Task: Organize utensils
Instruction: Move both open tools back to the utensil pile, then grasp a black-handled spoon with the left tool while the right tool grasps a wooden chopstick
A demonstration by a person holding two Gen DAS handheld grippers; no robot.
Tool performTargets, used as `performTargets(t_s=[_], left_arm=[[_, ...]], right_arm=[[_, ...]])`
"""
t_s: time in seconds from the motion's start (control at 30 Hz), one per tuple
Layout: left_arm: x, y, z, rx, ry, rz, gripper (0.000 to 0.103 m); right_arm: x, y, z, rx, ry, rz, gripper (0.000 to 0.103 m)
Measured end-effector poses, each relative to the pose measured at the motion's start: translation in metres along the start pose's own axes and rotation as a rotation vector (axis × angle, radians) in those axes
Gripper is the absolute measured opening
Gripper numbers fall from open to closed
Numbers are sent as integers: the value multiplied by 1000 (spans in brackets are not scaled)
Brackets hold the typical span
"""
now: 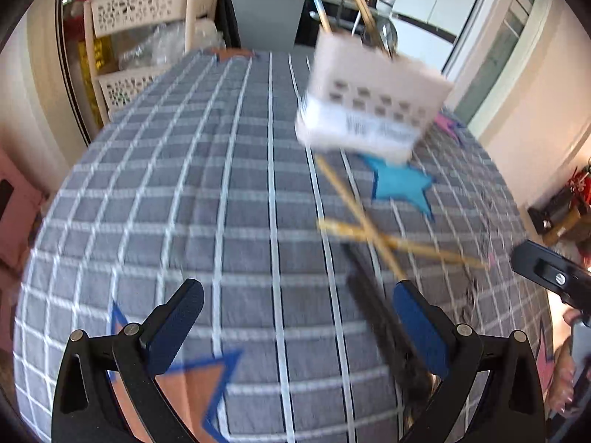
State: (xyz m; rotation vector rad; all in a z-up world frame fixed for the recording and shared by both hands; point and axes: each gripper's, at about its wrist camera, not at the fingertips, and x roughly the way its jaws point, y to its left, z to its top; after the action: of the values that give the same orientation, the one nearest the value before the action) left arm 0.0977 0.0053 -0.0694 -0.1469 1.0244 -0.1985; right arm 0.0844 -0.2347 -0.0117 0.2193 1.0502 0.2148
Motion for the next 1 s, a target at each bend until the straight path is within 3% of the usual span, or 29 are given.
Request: performTargets(t_s=[0.07,0.23,0.3,0.4,0.73,1.0], left_arm=[[2,-2,-11,-6,20,1,103],[9,-3,-27,-14,83,-1,103],[4,-12,-23,-16,95,-1,103],[5,-17,-25,-20,117,-7,103],[7,-33,-27,32,144,31,103],[14,-40,-23,46,159,87,103]], right_arm=[[7,2,-7,5,35,5,102],[25,11,-11,-6,103,29,88],[35,17,-10,-21,142,42,72],[48,25,-6,-57,182,52,60],[92,52,10,-174,282,22,44],[113,71,27,-269,309,-35,36]])
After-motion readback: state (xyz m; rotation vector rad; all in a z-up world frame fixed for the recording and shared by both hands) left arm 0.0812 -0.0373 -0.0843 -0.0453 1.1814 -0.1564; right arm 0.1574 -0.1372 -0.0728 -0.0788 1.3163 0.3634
